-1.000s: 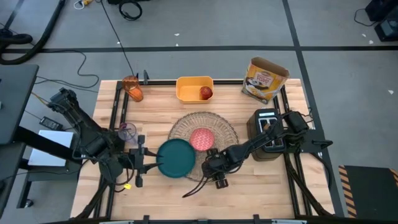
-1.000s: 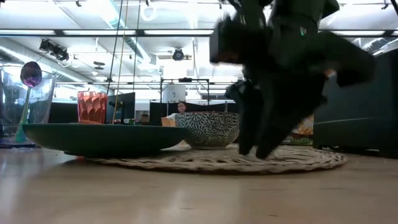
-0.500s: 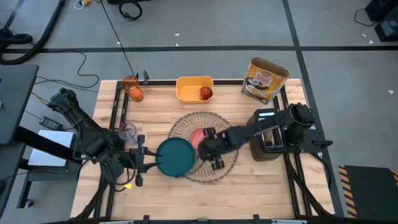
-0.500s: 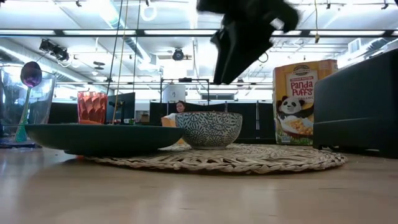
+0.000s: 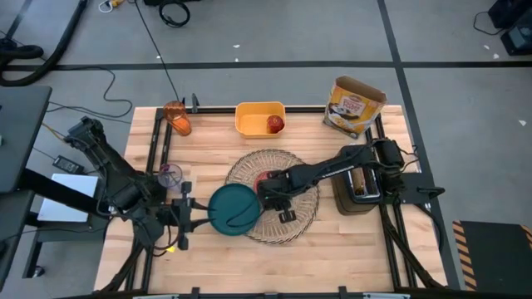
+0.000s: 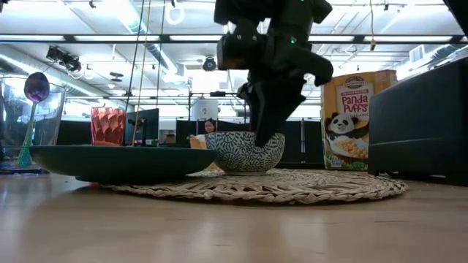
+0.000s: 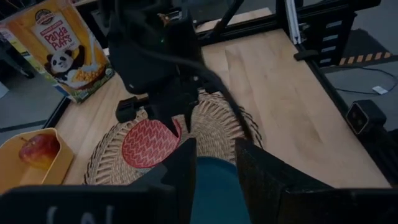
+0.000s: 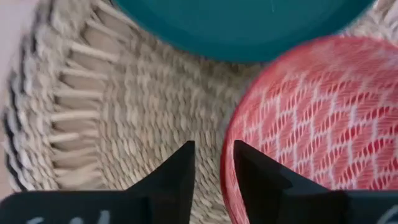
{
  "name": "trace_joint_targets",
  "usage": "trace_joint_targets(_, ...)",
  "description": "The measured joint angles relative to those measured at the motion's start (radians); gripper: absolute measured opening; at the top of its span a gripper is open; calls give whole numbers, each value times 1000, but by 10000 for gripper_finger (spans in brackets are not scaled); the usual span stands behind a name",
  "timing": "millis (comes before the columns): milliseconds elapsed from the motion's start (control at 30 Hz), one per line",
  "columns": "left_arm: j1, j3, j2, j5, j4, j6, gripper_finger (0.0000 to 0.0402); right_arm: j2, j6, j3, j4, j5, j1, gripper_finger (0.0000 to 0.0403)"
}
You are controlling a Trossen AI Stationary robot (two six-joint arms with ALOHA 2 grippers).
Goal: Arrange a breakfast setting
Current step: Adjust the red bowl on the brown table mat, then put the blue spoon on the right side of the brown table mat
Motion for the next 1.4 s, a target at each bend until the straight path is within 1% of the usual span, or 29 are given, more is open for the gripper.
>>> trace_joint_targets(100,-3,0,0,0,-2,0,119,-7,-11,0,-1,23,-2,71)
trace_joint_targets(200,-5,0,0,0,-4,1,119,-24,-11,0,-14,37,0,23)
trace_joint_targets(233,-5,0,0,0,-6,1,119,-27,-11,0,-22,37,0,16)
trace_joint_targets(300,-5,0,0,0,-6,2,119,-34,-7,0,-42,55,0,18)
trace_joint_targets(433,-5,0,-1,0,-10,10,119,-59,-2,17,-79,147,7,16)
trace_joint_targets(500,-5,0,-8,0,-12,10,119,-59,4,19,-69,161,8,16)
trace_joint_targets(567,-5,0,-17,0,-10,10,119,-54,14,6,-58,152,3,16)
trace_joint_targets(667,-5,0,-23,0,-9,4,119,-52,19,-27,15,115,-4,16)
trace_joint_targets(733,-5,0,-26,0,-5,-3,119,-52,36,-41,30,114,-6,16)
trace_joint_targets(800,3,14,-25,4,-14,-26,119,-52,37,-51,26,97,-6,25)
trace_joint_targets(867,23,57,-25,29,-53,-64,119,-52,35,-60,36,76,-6,43)
trace_joint_targets(1000,72,165,-26,115,-234,-168,119,-52,46,-68,45,98,-3,82)
trace_joint_targets(1167,112,315,-26,186,-577,-366,119,-72,46,-25,-5,105,8,133)
trace_joint_targets(1200,120,338,-26,194,-648,-413,119,-85,46,-7,-20,119,15,144)
trace_joint_targets(1300,135,390,-26,206,-852,-534,119,-126,43,22,-54,208,39,173)
trace_joint_targets(1400,163,399,-31,208,-1058,-702,119,-174,42,28,-61,272,62,194)
